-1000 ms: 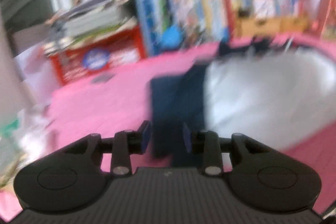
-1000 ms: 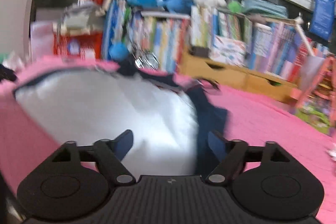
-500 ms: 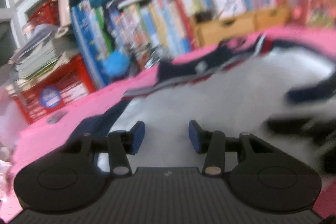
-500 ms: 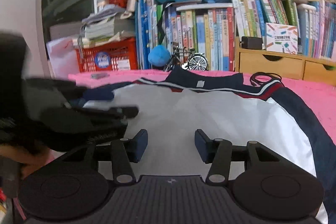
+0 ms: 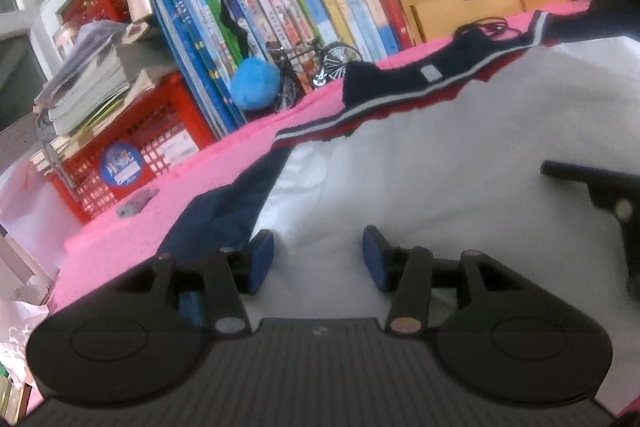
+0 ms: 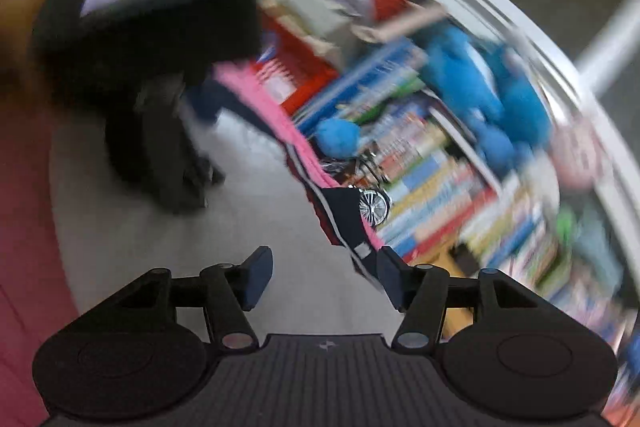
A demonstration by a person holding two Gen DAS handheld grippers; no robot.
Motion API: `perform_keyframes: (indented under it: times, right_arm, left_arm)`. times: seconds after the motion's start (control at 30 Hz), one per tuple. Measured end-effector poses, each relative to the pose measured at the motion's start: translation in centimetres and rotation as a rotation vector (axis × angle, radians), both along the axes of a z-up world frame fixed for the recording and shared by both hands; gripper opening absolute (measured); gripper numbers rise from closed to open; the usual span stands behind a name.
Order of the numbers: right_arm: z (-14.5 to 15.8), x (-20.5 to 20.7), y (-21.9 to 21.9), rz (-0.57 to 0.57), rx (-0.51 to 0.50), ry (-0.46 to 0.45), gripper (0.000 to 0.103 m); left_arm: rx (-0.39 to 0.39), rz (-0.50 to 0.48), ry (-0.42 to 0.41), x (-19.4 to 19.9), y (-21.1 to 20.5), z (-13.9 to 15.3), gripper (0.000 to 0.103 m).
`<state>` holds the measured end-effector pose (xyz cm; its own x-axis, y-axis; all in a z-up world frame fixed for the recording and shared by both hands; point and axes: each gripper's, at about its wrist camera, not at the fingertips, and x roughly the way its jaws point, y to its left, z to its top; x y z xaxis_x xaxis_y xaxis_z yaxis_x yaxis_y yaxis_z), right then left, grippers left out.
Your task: Fold clothes
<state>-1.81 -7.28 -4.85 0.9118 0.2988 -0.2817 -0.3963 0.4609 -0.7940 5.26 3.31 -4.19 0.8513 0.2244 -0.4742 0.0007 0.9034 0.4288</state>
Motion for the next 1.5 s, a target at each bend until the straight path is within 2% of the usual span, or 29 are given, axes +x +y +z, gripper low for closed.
perform_keyframes:
  times: [0.07,0.13,0.17,0.27,0.3,0.37,0.43,0.53,0.6,0.67,0.77,0.9,1.0,1.07,1.13,1.17,1.2,1.27,1.33,1.4,1.5]
  right_arm:
    - [-2.0,1.1,-0.7,0.003,-0.145,-0.092,0.056]
    - [-3.9,2.5,-2.7,-0.017,-0.263,-0.172,0.046]
    - [-4.3,3.2,-4.0,-0.044,-0.28,-0.169,0.046]
    - [-5.1,5.9,-9.1,-0.194,-0.311,-0.139,0.037]
    - [-5.2,6.7,-11.1,-0.256,-0.297,-0.117,0.035]
    - [-4.4,8.1,-14.3,-0.366,-0.183,-0.039,0.035]
    - [-3.7,9.0,-15.8,-0.435,-0.102,0.032,0.035]
    - [-3.5,9.2,-15.8,-0.47,-0.117,0.029,0.039]
    - [-2.9,8.5,-14.8,-0.456,-0.127,-0.02,0.055]
    - [-2.0,7.5,-13.5,-0.424,-0.104,-0.058,0.064]
    - [0.1,6.0,-10.5,-0.326,0.044,-0.012,0.064]
    - [2.3,5.2,-5.8,-0.185,0.263,0.148,0.064]
    - [2.2,6.7,-3.7,-0.17,0.312,0.203,0.063]
    - [1.2,8.2,-3.4,-0.208,0.256,0.193,0.062]
    - [-0.3,10.2,-4.8,-0.282,0.172,0.142,0.062]
    - [-0.6,11.0,-5.8,-0.322,0.175,0.142,0.066]
    - [-0.3,11.8,-7.0,-0.362,0.231,0.174,0.074]
    - [0.1,13.4,-9.3,-0.449,0.326,0.228,0.072]
    - [-0.3,14.9,-11.0,-0.533,0.375,0.266,0.073]
    - [0.0,15.5,-12.2,-0.533,0.454,0.335,0.074]
    - [0.1,15.4,-12.5,-0.53,0.461,0.345,0.076]
  left_arm:
    - [0.0,-0.002,0.002,0.0,0.2,0.0,0.051]
    - [-0.003,-0.004,0.003,0.0,0.3,0.1,0.051]
    - [-0.005,-0.004,0.004,0.0,0.4,0.1,0.051]
    - [-0.018,-0.007,0.008,0.0,0.6,0.2,0.051]
    - [-0.021,-0.009,0.009,0.0,0.7,0.2,0.051]
    - [-0.016,-0.009,0.01,0.0,0.7,0.2,0.051]
    - [-0.009,-0.01,0.009,0.0,0.6,0.2,0.051]
    - [-0.003,-0.011,0.008,0.0,0.6,0.2,0.051]
    - [0.006,-0.012,0.009,-0.1,0.6,0.2,0.051]
    - [0.015,-0.013,0.008,-0.1,0.5,0.2,0.051]
    - [0.017,-0.014,0.01,-0.1,0.4,0.2,0.051]
    - [0.0,-0.018,0.02,-0.1,0.6,0.3,0.051]
    - [-0.005,-0.018,0.021,0.0,0.6,0.4,0.051]
    - [-0.006,-0.017,0.023,-0.1,0.6,0.4,0.051]
    - [-0.005,-0.02,0.024,-0.1,0.6,0.4,0.051]
    - [-0.004,-0.021,0.024,-0.1,0.6,0.4,0.051]
    - [-0.004,-0.023,0.024,-0.1,0.6,0.4,0.051]
    - [-0.003,-0.025,0.024,-0.1,0.6,0.4,0.051]
    - [-0.001,-0.024,0.024,-0.1,0.5,0.3,0.051]
    - [0.004,-0.024,0.023,-0.1,0.4,0.3,0.051]
    - [0.009,-0.026,0.017,-0.2,0.3,0.2,0.051]
